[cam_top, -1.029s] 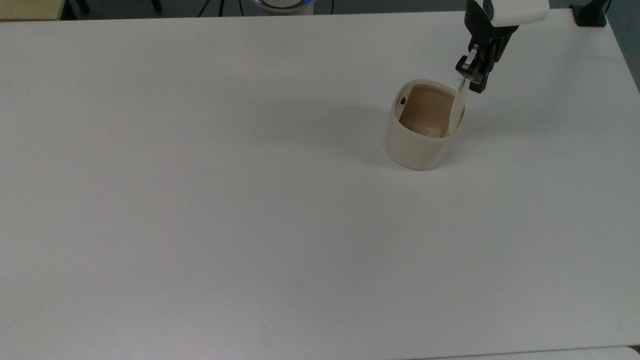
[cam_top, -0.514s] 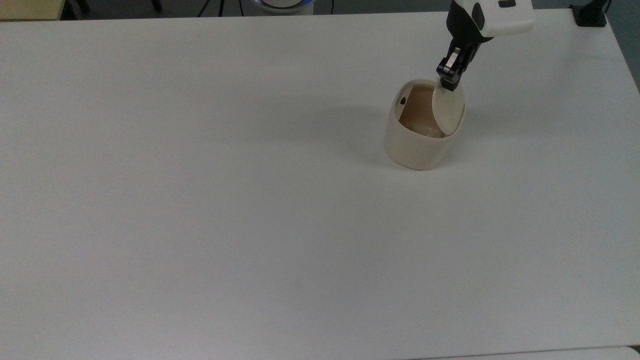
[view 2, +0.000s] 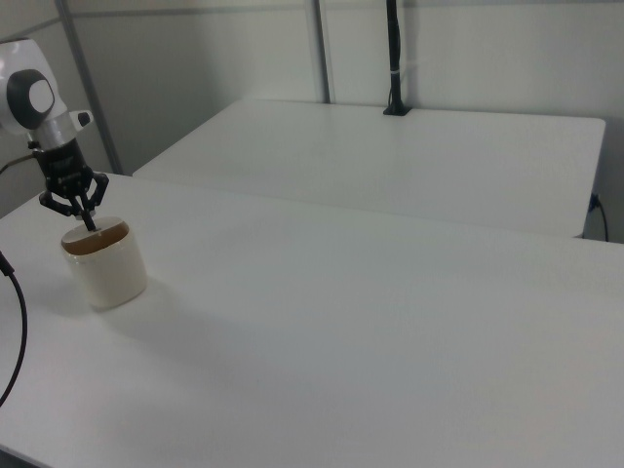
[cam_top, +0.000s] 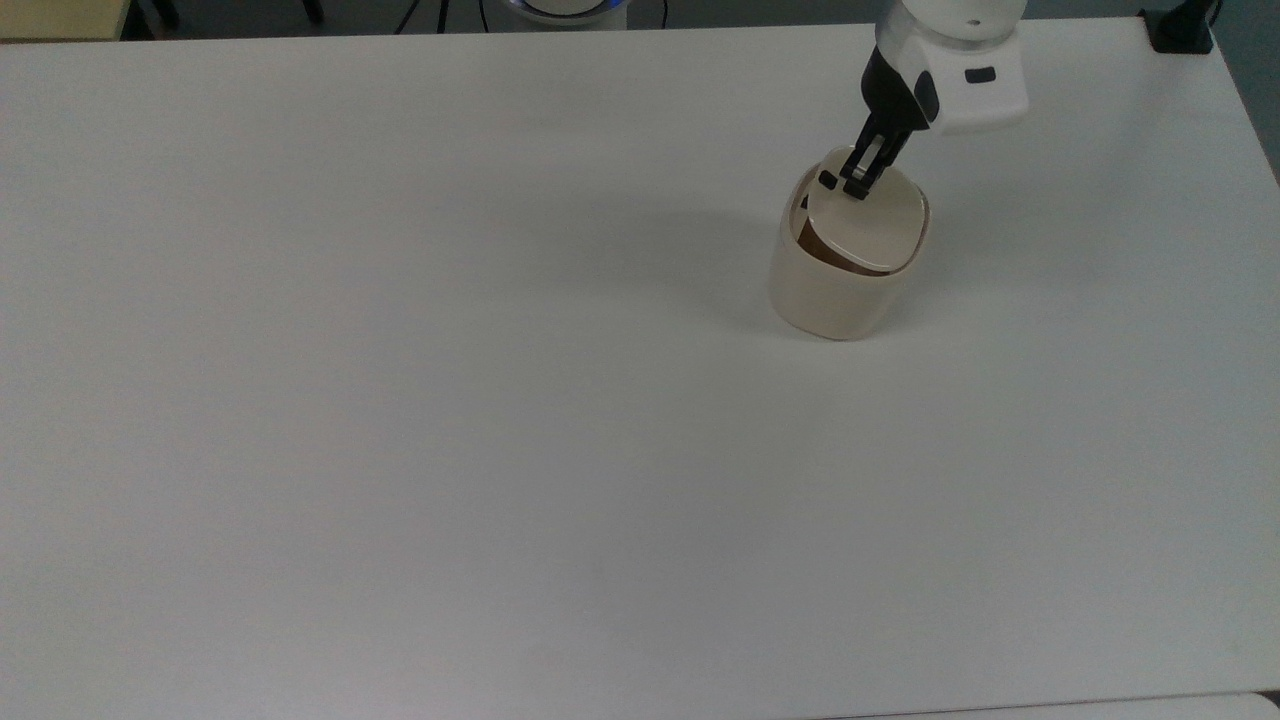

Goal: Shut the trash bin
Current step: 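Push the raised lid down over the bin opening with the gripper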

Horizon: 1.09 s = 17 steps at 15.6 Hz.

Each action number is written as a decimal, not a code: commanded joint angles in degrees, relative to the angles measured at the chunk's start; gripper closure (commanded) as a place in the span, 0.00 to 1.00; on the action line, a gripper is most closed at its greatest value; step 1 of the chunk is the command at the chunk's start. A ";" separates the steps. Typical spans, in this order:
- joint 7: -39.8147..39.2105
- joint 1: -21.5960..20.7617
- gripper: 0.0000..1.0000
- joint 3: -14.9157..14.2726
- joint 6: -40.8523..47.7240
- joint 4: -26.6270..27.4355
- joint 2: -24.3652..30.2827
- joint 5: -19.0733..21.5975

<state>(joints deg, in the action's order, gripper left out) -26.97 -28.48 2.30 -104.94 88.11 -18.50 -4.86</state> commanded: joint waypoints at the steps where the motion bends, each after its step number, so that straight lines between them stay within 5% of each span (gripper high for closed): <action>1: -1.50 0.36 1.00 -0.45 0.00 0.48 -0.31 -0.85; 17: -1.42 0.89 1.00 -0.45 -0.09 1.01 -3.82 -1.82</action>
<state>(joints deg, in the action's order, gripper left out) -27.62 -27.16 2.26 -104.94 88.11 -20.80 -5.91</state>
